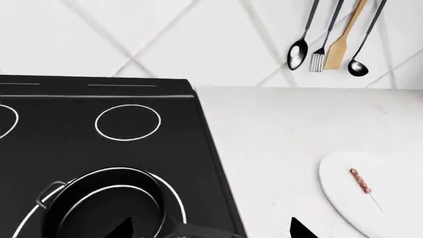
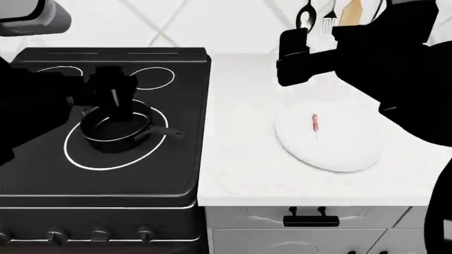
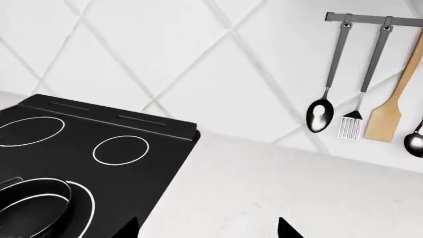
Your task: Frozen meat rests on a plate on the counter. Retrieve the meat and place it in a pot on a burner. Then turn the burner on.
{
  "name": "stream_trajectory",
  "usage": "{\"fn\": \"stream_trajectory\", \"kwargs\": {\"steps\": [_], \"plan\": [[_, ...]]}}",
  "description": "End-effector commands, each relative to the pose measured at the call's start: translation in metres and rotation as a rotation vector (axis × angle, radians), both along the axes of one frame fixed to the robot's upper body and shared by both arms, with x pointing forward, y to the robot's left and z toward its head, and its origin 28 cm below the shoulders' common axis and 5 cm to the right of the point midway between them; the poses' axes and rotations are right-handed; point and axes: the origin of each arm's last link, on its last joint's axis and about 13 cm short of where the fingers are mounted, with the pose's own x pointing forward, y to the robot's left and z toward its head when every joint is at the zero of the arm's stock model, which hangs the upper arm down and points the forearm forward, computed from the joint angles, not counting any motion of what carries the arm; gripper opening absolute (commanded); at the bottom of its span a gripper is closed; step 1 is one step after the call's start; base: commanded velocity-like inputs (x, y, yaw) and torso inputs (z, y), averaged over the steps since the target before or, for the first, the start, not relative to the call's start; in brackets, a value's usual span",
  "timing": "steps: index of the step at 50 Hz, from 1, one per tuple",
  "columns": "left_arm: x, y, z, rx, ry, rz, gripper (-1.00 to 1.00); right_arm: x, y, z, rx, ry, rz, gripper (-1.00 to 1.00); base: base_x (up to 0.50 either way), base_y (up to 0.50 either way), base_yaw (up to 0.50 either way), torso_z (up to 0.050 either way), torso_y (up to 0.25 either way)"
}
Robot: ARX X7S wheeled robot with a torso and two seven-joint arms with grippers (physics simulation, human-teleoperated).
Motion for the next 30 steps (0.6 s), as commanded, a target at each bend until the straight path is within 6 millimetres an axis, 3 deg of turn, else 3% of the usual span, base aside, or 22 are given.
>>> {"fn": "stream_trajectory", "kwargs": {"steps": [1, 14, 21, 30], "plan": [[0.001, 0.002, 0.005, 0.003, -0.014, 0.009, 1.0, 0.002, -0.002, 0.004, -0.02, -0.01, -0.006, 1.0, 0.5, -0.06, 0.0, 0.0, 0.0], [0.003, 0.0, 0.005, 0.007, -0.018, 0.007, 1.0, 0.008, -0.004, 0.003, -0.025, -0.017, -0.019, 1.0, 0.48, -0.09, 0.0, 0.0, 0.001], [0.003, 0.001, 0.001, 0.009, -0.062, -0.008, 1.0, 0.011, -0.003, 0.001, -0.038, 0.03, -0.044, 1.0, 0.0, 0.0, 0.0, 0.0, 0.0], [-0.002, 0.004, 0.007, 0.0, -0.185, -0.059, 1.0, 0.01, -0.011, -0.014, -0.03, 0.31, -0.172, 1.0, 0.0, 0.0, 0.0, 0.0, 0.0]]}}
